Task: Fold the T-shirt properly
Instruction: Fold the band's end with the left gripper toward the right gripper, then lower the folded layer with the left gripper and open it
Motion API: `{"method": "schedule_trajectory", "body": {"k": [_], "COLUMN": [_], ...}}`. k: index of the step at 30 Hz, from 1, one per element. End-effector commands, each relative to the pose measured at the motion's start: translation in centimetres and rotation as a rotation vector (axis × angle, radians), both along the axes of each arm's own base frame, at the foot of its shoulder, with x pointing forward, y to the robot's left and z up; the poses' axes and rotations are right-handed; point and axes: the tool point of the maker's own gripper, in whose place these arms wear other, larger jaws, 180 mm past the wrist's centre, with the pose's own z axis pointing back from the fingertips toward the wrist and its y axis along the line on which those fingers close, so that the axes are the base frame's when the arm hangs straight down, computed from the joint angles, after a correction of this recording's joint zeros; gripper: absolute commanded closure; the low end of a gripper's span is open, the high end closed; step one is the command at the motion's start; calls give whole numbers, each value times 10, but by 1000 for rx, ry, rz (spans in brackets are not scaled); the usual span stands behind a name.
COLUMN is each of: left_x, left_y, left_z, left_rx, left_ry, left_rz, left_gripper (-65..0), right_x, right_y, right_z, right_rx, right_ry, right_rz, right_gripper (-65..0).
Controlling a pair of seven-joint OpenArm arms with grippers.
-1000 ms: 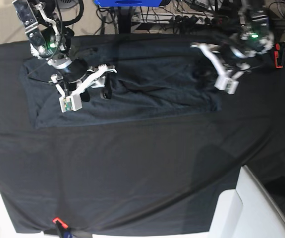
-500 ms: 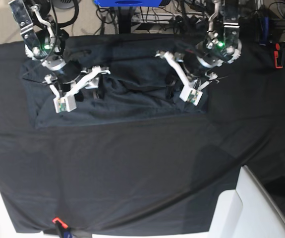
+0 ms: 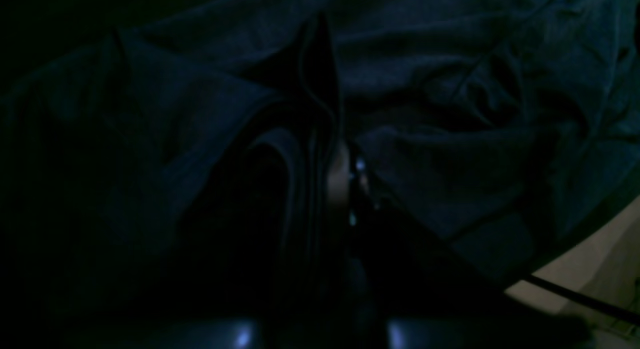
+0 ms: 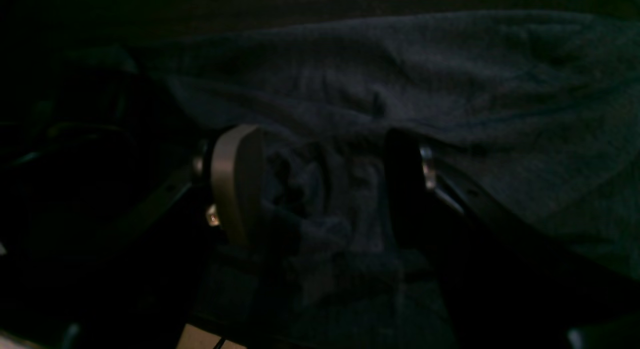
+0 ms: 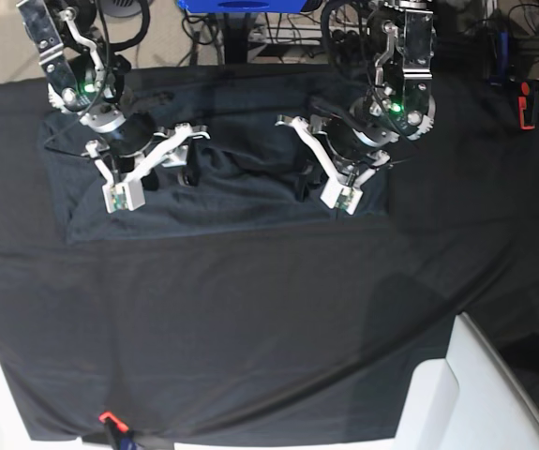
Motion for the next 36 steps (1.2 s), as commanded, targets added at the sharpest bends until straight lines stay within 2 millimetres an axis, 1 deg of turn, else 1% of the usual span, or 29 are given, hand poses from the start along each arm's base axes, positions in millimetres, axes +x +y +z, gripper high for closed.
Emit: {"method": "schedule_trajectory", "body": {"k": [1, 5, 7, 10, 12, 16, 27, 28, 31, 32, 34, 36], "left_x": [7, 2, 2, 3, 9, 12, 12, 12, 12, 11, 9, 6], "left_y": [-14, -28, -30, -30, -32, -34, -35, -35, -33, -34, -44, -51], "left_z": [12, 11, 10, 8, 11, 13, 13, 13, 13, 13, 14, 14], "left_rx": [-39, -49, -43, -23, -21, -20, -21, -21, -15, -16, -21, -22], "left_ry": [-43, -38, -28, -24, -38, -46, -45, -45, -45, -45, -46, -49], "left_rz": [-24, -58, -41, -27, -36, -43, -46, -46, -47, -52, -79, -112], "left_gripper": [0, 0, 0, 0, 0, 0, 0, -28, -193, -227, -286, -327], "right_x": [8, 8, 8, 8, 8, 8, 10, 10, 10, 10, 10, 10], "right_y": [0, 0, 0, 0, 0, 0, 0, 0, 0, 0, 0, 0], "right_z": [10, 11, 11, 11, 11, 11, 11, 11, 11, 11, 11, 11], "right_rx": [12, 12, 12, 12, 12, 12, 12, 12, 13, 13, 13, 13], "right_ry": [-41, -43, -43, -43, -43, -43, -46, -46, -45, -45, -45, -45], "right_rz": [-3, -3, -3, -3, -3, -3, -3, -3, -3, -3, -3, -3], "right_gripper": [-362, -362, -362, -362, -362, -362, -362, -362, -362, -362, -362, -362]}}
